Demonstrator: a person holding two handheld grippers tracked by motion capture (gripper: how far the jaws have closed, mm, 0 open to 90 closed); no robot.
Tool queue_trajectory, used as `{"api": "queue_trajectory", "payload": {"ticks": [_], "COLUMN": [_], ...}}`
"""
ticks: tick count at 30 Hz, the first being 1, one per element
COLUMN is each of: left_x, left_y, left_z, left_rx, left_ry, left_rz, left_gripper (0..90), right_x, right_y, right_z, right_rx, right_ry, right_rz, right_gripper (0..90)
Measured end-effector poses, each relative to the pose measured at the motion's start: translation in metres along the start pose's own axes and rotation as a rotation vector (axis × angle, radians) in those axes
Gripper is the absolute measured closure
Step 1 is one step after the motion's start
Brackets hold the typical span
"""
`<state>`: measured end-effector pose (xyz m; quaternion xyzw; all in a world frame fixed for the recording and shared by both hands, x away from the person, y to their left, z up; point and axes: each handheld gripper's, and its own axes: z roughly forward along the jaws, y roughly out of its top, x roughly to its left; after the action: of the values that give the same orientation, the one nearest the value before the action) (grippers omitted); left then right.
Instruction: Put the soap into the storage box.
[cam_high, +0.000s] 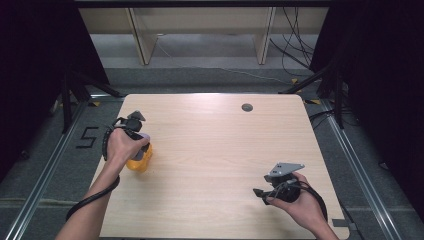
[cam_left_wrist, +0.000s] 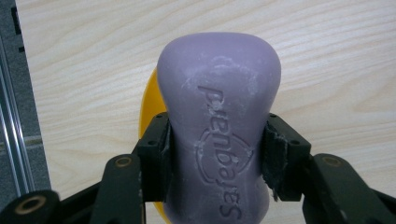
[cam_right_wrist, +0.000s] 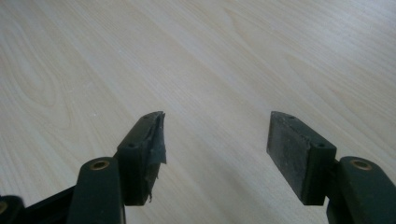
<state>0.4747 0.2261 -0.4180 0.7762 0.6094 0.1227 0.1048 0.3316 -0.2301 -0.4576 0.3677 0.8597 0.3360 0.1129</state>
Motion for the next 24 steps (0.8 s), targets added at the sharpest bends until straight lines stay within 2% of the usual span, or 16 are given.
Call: {"api": "queue_trajectory", "payload": {"ticks": [3,8,9,11,12,18,20,24], "left_x": [0.001,0.003,0.003,0.003,0.004,0.004,0.006,0.006], "left_y": [-0.001,-0.002,-0.002,-0.002,-0.002,-0.002,-0.003,-0.003], "left_z": [0.004,0.010,0.011,0.014,0.013,0.017,0.019,0.022], "left_rx": [0.002,0.018,0.026,0.017,0.028,0.036,0.039,0.048], "left_ry": [-0.006,-0.017,-0.020,-0.025,-0.029,-0.037,-0.038,-0.044], "left_rz": [-0.012,-0.004,-0.010,-0.014,-0.003,-0.011,0.003,-0.018], "left_gripper": [49.1,49.0,49.0,49.0,48.9,48.8,48.8,48.6], "right_x": [-0.001,-0.001,0.000,0.000,0.000,0.000,0.000,0.000], "right_y": [0.000,0.000,0.000,0.000,0.000,0.000,0.000,0.000], "right_z": [0.000,0.000,0.000,0.000,0.000,0.000,0.000,0.000], "right_rx": [-0.009,-0.007,0.000,0.001,0.001,0.001,0.002,0.002], "right_ry": [-0.003,-0.002,0.001,-0.001,-0.001,-0.001,-0.001,0.000], "right_rz": [-0.013,-0.010,0.002,0.002,0.004,0.003,0.003,0.003], "right_gripper": [37.4,37.4,37.4,37.4,37.4,37.3,37.3,37.3]}}
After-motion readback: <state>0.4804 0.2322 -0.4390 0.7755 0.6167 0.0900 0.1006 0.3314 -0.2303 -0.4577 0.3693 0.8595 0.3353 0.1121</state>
